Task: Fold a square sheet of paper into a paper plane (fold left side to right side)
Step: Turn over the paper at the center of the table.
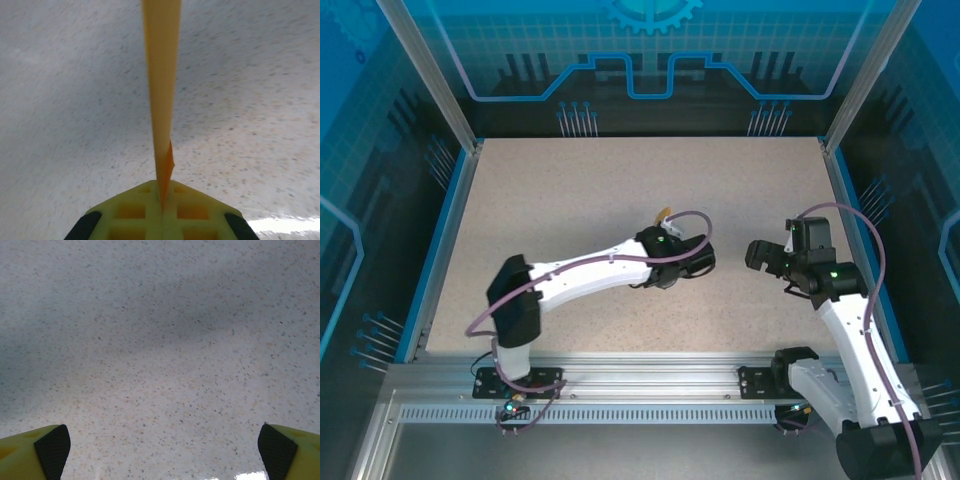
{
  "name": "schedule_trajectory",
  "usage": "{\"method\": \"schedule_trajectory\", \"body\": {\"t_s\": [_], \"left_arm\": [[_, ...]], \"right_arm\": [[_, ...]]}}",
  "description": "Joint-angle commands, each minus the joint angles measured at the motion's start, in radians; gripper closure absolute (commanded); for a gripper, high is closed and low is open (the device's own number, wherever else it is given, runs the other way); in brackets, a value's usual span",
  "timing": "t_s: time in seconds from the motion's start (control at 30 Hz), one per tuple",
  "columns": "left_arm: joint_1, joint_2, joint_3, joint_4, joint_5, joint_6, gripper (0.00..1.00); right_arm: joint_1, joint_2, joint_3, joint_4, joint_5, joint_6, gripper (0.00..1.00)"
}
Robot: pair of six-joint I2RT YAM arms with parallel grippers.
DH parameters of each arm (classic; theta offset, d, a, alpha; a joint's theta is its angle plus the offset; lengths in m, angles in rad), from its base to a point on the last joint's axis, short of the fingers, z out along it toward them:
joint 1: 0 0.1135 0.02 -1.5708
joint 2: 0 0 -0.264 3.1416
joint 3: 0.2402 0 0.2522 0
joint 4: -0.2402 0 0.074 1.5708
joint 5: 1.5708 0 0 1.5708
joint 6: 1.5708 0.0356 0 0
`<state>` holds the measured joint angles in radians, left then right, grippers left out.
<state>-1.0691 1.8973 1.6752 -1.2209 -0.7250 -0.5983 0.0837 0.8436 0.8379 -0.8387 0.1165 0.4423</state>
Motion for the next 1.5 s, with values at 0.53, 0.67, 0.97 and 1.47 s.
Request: {"method": "schedule_trajectory", "body": {"t_s": [0.53, 0.67, 0.97, 1.47], "left_arm": [[0.045, 0.427, 0.346, -0.284, 0.349, 0.046, 1.0], [0.077, 0.439, 0.378, -0.248, 0.428, 0.081, 0.98], [0.132, 0.432, 0.386, -0.157, 0.589, 0.136, 0.72], [0.283, 0.013, 0.01, 0.239, 0.84, 0.123, 0.43]], "right_arm": [[-0.028, -0.016, -0.047, -0.005, -0.066, -0.018, 0.0], [-0.028, -0.017, -0.055, 0.002, -0.091, -0.01, 0.0], [-0.028, 0.016, -0.069, 0.03, -0.193, -0.01, 0.0], [0.044, 0.143, -0.119, 0.201, -0.445, 0.069, 0.27]]}}
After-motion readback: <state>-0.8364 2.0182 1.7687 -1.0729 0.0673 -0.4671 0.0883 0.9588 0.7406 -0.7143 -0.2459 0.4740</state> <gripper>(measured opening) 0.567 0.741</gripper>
